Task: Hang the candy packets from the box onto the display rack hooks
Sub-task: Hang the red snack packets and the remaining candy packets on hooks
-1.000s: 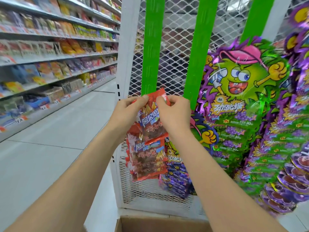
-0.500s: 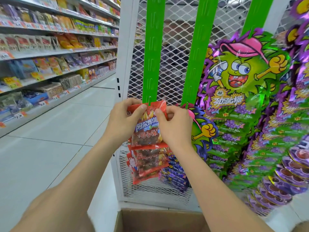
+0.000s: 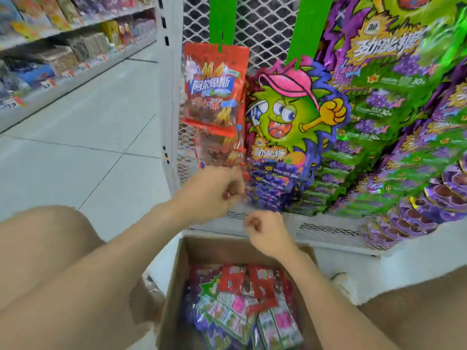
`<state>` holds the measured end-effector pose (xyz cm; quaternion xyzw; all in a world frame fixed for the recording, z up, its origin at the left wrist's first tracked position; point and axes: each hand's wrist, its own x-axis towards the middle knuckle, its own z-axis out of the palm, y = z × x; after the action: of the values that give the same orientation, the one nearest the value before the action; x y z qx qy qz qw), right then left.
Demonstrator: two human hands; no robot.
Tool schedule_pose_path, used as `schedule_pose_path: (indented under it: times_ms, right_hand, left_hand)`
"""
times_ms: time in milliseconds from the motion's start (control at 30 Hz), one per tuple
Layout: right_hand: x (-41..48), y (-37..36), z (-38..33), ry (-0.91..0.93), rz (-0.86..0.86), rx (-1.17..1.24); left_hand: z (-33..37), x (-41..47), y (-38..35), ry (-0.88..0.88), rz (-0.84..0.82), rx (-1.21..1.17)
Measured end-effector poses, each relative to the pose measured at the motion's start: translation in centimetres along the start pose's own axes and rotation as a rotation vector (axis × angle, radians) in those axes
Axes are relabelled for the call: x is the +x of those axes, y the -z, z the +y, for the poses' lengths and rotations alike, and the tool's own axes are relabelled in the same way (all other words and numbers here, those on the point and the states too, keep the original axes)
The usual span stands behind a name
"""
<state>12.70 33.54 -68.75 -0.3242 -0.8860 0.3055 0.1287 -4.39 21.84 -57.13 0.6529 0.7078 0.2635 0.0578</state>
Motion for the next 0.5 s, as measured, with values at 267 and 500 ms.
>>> schedule_pose_path:
  times_ms: [267,500]
  right_hand:
    - [-6.3,-11.0,14.7,-0.494,-0.491,-0.344]
    - [-8.4,-16.1,13.4,-0.530,-0.376,-0.483]
  left_hand:
    - [-2.9,-2.3,-7.5,0.129,-0.553,0.111]
    - [-3.6,-3.4,-11.3,0.143,-0.699,0.083]
